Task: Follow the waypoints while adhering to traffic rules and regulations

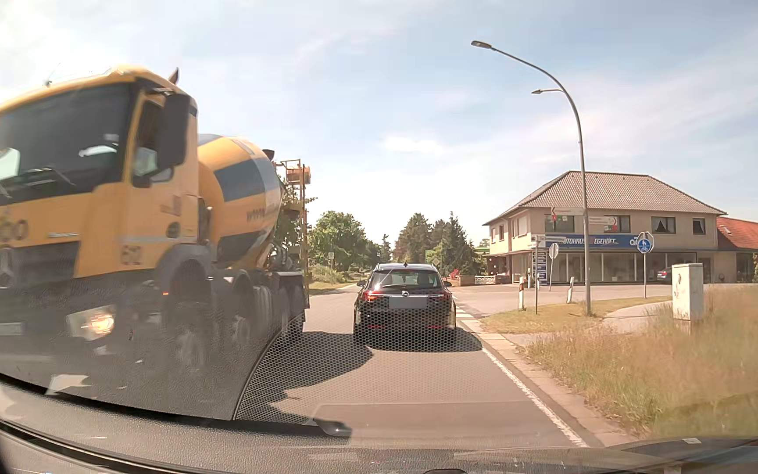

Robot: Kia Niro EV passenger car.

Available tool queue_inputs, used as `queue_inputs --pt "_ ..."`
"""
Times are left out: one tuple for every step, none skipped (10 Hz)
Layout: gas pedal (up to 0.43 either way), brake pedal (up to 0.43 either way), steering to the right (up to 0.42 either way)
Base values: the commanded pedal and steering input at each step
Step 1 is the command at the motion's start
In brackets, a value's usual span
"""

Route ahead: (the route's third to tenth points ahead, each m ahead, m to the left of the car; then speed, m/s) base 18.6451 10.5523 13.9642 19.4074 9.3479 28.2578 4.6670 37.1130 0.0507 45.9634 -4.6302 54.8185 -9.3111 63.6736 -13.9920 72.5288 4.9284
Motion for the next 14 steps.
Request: queue_inputs --pt "0.000 0.274 0.000" --pt "0.000 0.274 -0.001" --pt "0.000 0.262 0.000" --pt "0.000 0.244 0.000" --pt "0.000 0.226 -0.001" --pt "0.000 0.201 0.000" --pt "0.000 0.183 0.000" --pt "0.000 0.165 -0.001" --pt "0.000 0.146 0.000" --pt "0.000 0.140 0.000" --pt "0.000 0.140 0.000" --pt "0.000 0.140 0.000" --pt "0.000 0.134 0.000" --pt "0.000 0.104 0.000"
